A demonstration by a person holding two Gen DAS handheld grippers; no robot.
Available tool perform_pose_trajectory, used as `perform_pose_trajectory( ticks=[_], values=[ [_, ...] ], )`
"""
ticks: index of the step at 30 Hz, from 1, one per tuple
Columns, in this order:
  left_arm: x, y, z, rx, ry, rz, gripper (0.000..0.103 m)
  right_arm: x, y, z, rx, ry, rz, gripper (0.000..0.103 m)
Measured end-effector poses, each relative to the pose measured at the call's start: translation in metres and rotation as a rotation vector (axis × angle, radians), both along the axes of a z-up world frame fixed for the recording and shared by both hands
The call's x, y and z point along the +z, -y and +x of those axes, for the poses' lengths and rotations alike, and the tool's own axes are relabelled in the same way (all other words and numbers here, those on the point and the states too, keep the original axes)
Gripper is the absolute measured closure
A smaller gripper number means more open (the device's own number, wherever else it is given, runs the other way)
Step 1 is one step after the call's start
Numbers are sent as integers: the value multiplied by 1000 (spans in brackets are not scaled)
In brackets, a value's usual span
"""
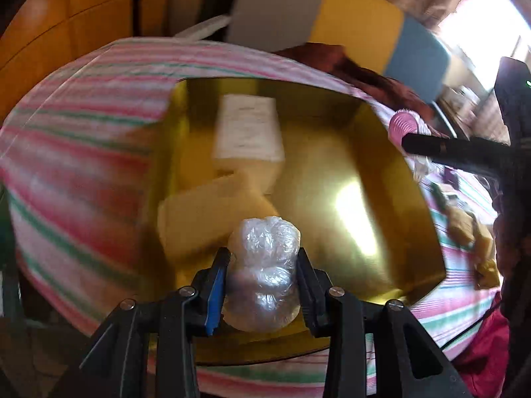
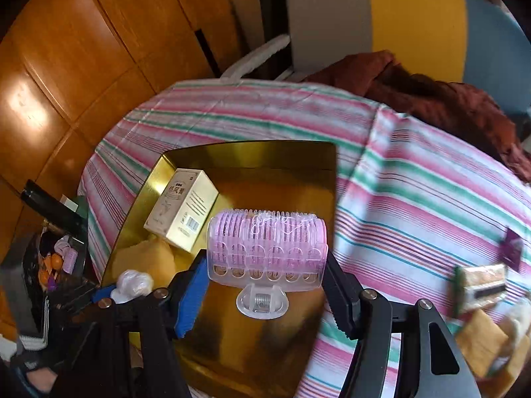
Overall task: Organize objects
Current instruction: 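Place the roller and the wrapped ball into the gold tray with both grippers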
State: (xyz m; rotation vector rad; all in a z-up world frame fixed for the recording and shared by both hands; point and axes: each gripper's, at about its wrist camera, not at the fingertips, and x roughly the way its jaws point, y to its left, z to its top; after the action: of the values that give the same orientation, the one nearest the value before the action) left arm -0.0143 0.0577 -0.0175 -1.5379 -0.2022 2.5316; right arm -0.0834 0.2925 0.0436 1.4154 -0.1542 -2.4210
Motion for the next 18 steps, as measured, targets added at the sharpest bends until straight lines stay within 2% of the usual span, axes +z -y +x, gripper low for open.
perform_pose_trajectory(
  ticks=[4,6,9,13,18],
  values=[
    [-4,13,7,22,-1,-5,60,1,15,-26,-59,-16,-37,33],
    [-5,13,10,23,-4,-20,56,5,16,-35,-100,-43,-65,0],
    [1,13,17,34,-35,-24,54,11,15,-37,-146,-72,-79,0],
    [19,11,27,26,-116,-16,53,8,11,-24,-128,-53,-73,0],
    [34,6,30,19,-170,-10,52,-3,8,6,-110,-37,-38,0]
  ],
)
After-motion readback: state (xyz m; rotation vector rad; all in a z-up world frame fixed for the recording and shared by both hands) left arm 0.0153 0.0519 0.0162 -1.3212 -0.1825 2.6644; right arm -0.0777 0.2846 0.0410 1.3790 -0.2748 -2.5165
